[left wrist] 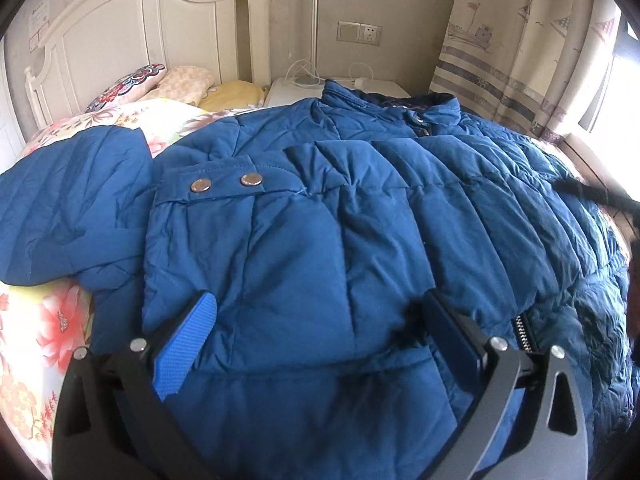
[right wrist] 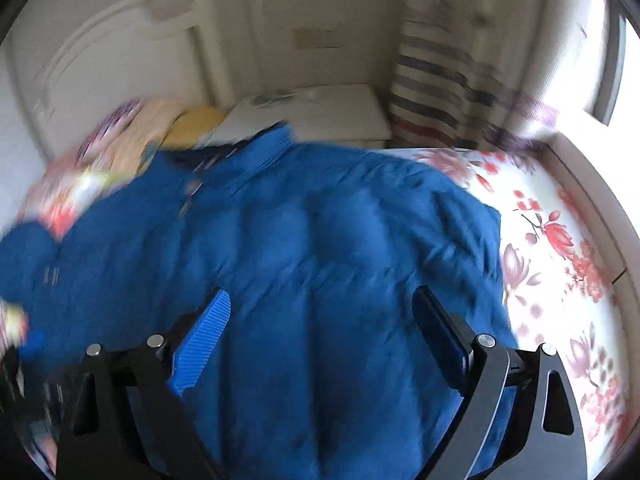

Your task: Fold large clothes

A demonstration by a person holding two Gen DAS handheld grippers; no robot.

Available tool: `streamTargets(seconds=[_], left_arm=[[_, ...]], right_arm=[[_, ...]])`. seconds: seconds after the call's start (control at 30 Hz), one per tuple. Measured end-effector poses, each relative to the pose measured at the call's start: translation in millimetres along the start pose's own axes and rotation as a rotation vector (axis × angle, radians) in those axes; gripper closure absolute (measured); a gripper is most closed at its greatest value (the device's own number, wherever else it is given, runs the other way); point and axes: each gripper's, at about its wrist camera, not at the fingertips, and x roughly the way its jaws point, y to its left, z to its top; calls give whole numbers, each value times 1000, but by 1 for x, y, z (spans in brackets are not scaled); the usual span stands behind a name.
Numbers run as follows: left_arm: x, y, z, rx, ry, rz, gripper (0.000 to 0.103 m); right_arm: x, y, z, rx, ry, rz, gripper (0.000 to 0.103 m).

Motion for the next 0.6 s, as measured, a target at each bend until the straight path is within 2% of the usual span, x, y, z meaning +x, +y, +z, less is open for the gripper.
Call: streamTargets(seconds=[0.07, 0.13, 0.23, 0.3, 0.43, 0.5, 0.6], left_arm=[[0, 0, 0, 1, 0, 1, 2], [0, 0, 0, 0, 0, 1, 2], [0, 0, 0, 1, 1, 2, 2], [0, -1, -1, 4, 3, 6, 2], [0, 0, -2, 6, 3, 9, 2], [-3, 3, -2, -6, -7, -12, 2], [-16, 14, -6, -29, -22, -65, 2]], right_arm=[[6, 10, -16, -68, 49, -48, 13], [-3, 9, -27, -69, 41, -61, 13], [-27, 4, -39, 8, 41, -40, 13], [-43, 10, -52, 13, 18, -3, 13], [-49, 36, -86, -92, 55, -46, 10], [-51, 39, -102, -89, 13, -61, 8], [-52, 31, -105, -49, 11, -39, 5]])
